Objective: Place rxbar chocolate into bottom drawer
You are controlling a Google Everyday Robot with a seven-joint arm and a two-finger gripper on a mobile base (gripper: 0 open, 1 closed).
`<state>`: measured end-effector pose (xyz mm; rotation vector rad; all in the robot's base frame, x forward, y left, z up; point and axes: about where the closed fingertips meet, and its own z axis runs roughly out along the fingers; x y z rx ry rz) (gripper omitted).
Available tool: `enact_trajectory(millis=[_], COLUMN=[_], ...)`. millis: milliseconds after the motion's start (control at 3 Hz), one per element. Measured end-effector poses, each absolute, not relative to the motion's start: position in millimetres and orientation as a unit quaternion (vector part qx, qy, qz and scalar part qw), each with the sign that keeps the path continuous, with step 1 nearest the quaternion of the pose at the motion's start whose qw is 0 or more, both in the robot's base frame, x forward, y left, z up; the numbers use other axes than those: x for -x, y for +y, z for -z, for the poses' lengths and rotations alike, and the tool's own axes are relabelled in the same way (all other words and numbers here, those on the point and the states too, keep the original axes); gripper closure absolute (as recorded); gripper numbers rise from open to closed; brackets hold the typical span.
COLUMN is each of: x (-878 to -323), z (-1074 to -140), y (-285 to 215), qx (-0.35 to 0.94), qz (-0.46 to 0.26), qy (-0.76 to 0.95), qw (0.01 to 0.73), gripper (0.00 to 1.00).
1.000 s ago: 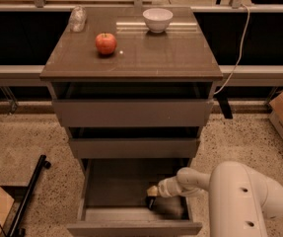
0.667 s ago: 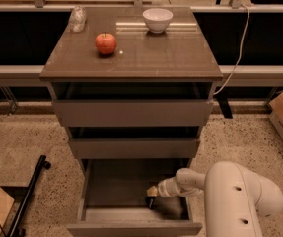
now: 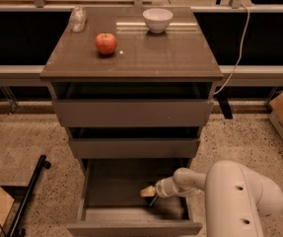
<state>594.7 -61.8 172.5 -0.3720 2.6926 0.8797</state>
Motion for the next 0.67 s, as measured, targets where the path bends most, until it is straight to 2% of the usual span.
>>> enact_trajectory(millis=[333, 667], x=[-593.6, -593.5], z=[-171.5, -171.4], y=[-60.2, -60.1], qx=[0.129, 0.129], qz=[-0.306, -0.306], qy=[0.933, 0.933], qw=[0.141, 0.141], gripper=[0.0, 0.0])
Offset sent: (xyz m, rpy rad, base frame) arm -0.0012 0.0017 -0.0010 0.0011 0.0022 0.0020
